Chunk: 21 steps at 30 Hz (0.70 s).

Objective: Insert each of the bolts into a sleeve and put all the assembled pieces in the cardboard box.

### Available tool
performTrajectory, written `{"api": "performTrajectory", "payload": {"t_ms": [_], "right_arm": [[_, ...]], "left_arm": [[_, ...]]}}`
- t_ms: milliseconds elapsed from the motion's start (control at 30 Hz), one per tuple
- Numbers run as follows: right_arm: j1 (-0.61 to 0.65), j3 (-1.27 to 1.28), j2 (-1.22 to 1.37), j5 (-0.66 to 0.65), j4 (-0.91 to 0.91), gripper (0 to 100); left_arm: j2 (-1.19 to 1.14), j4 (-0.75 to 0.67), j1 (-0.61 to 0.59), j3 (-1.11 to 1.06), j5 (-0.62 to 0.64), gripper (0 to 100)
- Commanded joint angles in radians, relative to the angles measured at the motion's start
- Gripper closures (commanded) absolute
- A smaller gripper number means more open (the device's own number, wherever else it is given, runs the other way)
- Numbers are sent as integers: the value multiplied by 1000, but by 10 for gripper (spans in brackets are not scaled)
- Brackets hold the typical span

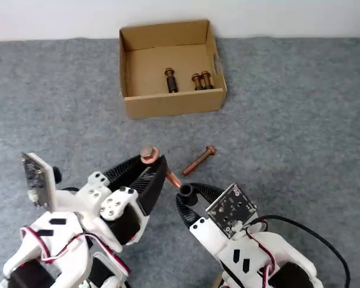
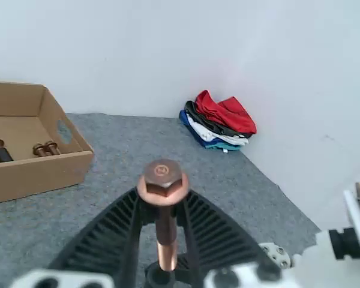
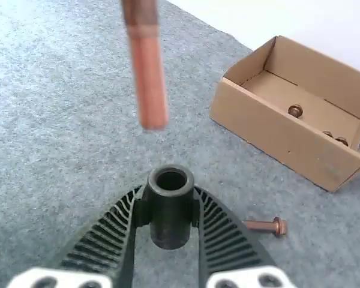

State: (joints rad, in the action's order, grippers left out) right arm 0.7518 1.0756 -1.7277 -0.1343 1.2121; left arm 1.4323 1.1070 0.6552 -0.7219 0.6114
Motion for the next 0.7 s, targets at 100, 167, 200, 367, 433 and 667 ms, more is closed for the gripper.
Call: {"api": "performTrajectory", "payload": {"t_ms": [100,167,200,367,433,667], "right_arm": [[12,-60,5,-35,-33,991],[12,-60,5,-63,-35,991],[12,-60,5,-71,-35,991],[12,-61,5,-74,-35,991],[12,-61,5,-74,-35,991],[12,-61,5,-74,-35,991]], "left_arm": [[12,-35,25,-28,6,996],[12,-35,25,-44,6,996],[12,-37,25,-53,6,996],[12,-115,25,-117,-15,996],[12,-146,25,-142,-37,996],[12,-106,25,-173,-44,996]]}}
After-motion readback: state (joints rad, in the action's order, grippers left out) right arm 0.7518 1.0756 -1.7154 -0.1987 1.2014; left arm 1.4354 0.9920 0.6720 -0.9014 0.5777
